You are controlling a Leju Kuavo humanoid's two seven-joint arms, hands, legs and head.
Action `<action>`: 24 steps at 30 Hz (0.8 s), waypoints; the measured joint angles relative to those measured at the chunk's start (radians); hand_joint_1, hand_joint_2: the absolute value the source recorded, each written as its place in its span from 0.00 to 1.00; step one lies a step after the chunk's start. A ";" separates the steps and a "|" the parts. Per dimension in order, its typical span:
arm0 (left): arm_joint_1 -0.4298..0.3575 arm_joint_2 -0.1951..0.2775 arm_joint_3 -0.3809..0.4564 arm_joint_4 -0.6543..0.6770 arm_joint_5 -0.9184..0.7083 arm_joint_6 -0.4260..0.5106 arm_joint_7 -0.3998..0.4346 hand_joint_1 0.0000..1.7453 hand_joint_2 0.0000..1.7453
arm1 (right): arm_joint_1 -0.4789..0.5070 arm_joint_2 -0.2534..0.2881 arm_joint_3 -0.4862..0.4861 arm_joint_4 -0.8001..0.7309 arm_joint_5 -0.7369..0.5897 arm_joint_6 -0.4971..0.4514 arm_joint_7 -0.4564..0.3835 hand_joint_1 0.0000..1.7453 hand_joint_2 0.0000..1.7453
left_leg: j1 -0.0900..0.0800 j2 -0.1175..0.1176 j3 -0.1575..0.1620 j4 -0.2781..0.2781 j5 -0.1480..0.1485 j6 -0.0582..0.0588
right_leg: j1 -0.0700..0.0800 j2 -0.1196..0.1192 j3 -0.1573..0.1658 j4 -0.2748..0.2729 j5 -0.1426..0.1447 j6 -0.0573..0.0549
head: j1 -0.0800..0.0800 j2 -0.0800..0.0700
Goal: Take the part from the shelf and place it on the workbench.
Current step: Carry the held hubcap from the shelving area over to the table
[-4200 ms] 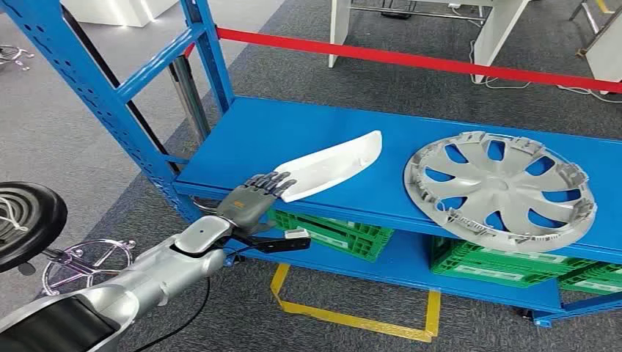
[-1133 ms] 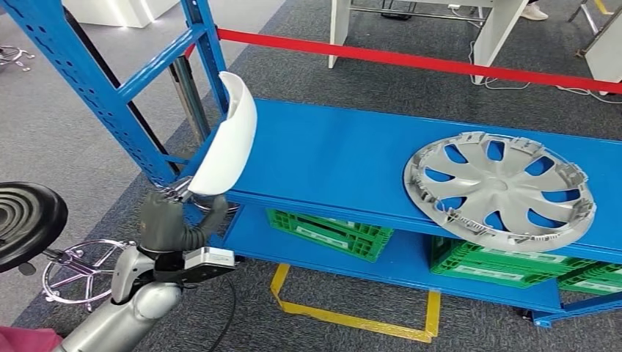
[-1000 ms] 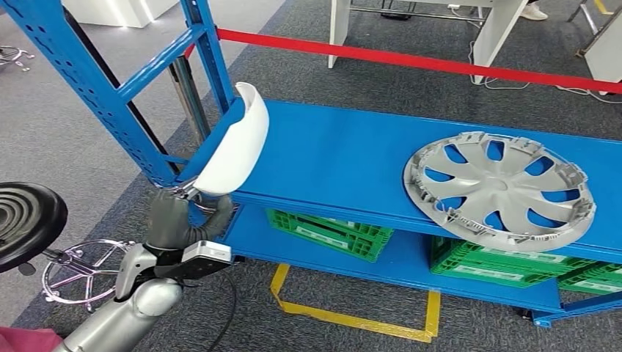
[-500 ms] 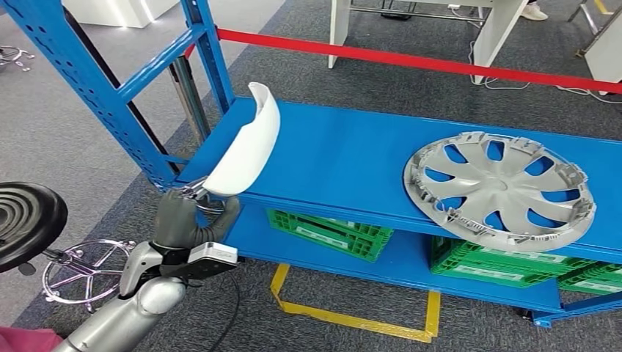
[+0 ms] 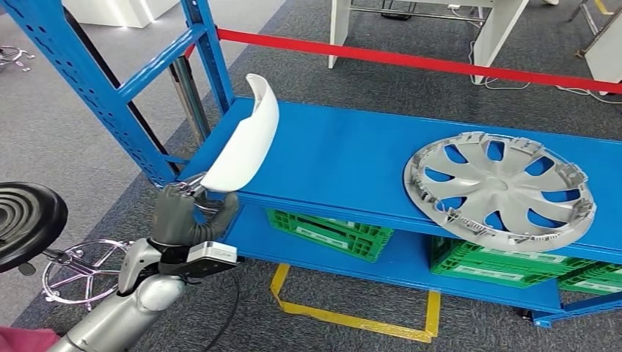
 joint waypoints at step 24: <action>-0.026 0.012 -0.016 -0.003 -0.032 -0.005 0.031 1.00 1.00 | -0.007 0.015 0.000 0.000 -0.009 0.000 0.007 0.00 0.00 | 0.000 0.006 0.004 -0.026 0.022 0.030 | -0.009 0.000 -0.060 0.107 -0.062 0.022 | 0.004 0.000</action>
